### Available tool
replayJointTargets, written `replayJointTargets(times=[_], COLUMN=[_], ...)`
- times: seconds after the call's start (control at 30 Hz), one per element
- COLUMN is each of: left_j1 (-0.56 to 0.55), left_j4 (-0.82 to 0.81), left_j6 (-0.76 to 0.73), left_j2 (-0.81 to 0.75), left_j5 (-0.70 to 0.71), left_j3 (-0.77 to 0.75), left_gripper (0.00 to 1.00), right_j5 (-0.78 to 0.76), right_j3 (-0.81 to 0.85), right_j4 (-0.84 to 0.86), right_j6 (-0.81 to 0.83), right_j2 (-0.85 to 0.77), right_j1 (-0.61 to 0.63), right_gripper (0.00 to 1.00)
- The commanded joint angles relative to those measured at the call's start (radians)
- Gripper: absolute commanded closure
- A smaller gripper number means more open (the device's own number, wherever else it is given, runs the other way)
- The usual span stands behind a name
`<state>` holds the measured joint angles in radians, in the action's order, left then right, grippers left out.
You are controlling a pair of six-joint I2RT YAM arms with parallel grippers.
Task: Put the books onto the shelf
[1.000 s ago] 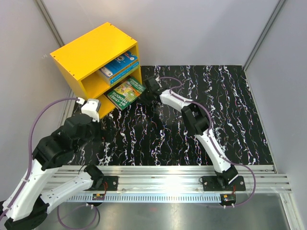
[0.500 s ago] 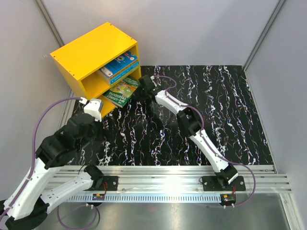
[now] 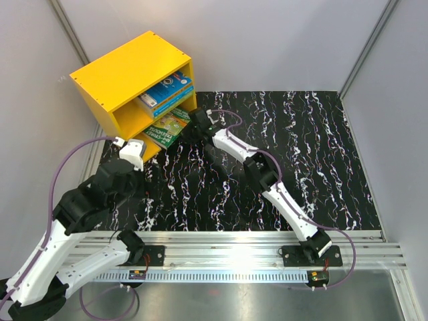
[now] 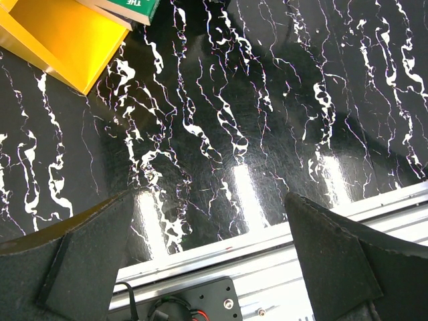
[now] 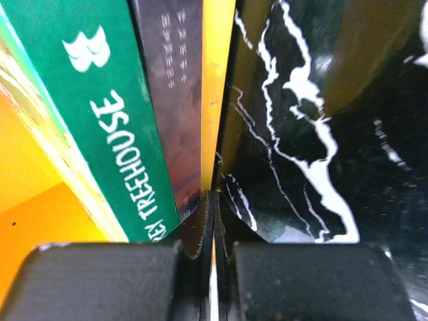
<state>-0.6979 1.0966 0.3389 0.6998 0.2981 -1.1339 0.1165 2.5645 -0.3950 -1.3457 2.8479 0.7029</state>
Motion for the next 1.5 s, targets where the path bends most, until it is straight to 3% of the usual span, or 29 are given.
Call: replayJointTargets(times=[0.0, 0.13, 0.37, 0.57, 0.63, 0.73, 0.83, 1.0, 1.2, 1.47], left_j1=[0.005, 0.005, 0.005, 0.005, 0.003, 0.003, 0.003, 0.003, 0.005, 0.005], left_j4=[-0.043, -0.03, -0.026, -0.018, -0.012, -0.009, -0.003, 0.002, -0.017, -0.06], left_j6=[-0.014, -0.009, 0.017, 0.046, 0.061, 0.077, 0.087, 0.107, 0.133, 0.123], left_j2=[-0.02, -0.029, -0.031, -0.034, -0.033, -0.039, -0.037, -0.023, 0.01, 0.035], left_j5=[-0.011, -0.005, -0.027, -0.045, -0.051, -0.048, -0.039, -0.027, -0.001, 0.09], left_j3=[-0.006, -0.004, -0.004, -0.02, -0.023, -0.024, -0.032, -0.061, -0.092, -0.135], left_gripper=[0.01, 0.01, 0.01, 0.01, 0.01, 0.01, 0.01, 0.01, 0.01, 0.01], right_j5=[-0.017, 0.003, 0.109, 0.236, 0.241, 0.215, 0.201, 0.19, 0.131, -0.089], right_j3=[0.069, 0.068, 0.046, -0.189, -0.376, -0.685, -0.932, -1.254, -1.533, -1.696], right_j4=[0.076, 0.131, 0.427, 0.563, 0.587, 0.679, 0.749, 0.795, 0.753, 0.397], right_j6=[-0.05, -0.079, -0.073, -0.009, 0.016, 0.063, 0.098, 0.16, 0.295, 0.574], right_j2=[0.056, 0.079, 0.084, -0.056, -0.155, -0.313, -0.444, -0.631, -0.991, -1.588], right_j1=[0.047, 0.05, 0.067, 0.069, 0.069, 0.061, 0.04, 0.004, 0.007, 0.043], right_gripper=[1.0, 1.0, 0.93, 0.78, 0.62, 0.23, 0.09, 0.08, 0.08, 0.05])
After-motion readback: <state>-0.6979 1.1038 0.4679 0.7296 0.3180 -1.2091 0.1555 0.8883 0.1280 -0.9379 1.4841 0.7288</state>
